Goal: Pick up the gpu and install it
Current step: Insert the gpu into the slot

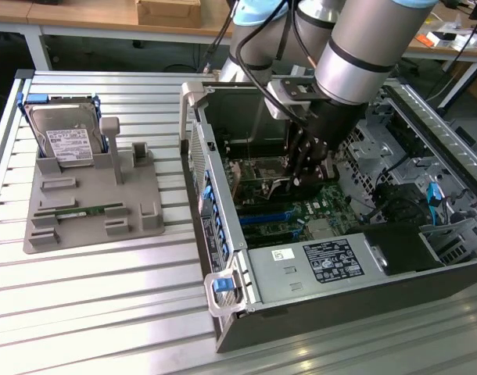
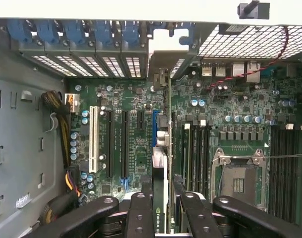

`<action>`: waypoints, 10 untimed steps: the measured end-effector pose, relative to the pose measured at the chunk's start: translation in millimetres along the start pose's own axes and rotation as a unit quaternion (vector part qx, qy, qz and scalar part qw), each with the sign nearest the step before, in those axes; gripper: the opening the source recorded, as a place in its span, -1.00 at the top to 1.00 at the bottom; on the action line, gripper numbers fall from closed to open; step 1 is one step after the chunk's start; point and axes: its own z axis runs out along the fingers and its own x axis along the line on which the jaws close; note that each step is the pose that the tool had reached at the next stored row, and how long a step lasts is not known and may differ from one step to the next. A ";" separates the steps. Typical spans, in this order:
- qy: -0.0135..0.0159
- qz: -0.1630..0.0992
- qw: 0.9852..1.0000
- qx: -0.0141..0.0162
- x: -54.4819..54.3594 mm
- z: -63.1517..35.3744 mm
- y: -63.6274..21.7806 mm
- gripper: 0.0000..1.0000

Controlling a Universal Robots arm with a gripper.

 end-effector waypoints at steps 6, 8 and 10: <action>0.000 0.000 1.000 0.000 0.8 6.5 1.0 0.47; 0.000 0.000 1.000 0.000 1.2 7.8 1.8 0.47; 0.000 0.000 1.000 0.000 1.4 8.6 2.2 0.47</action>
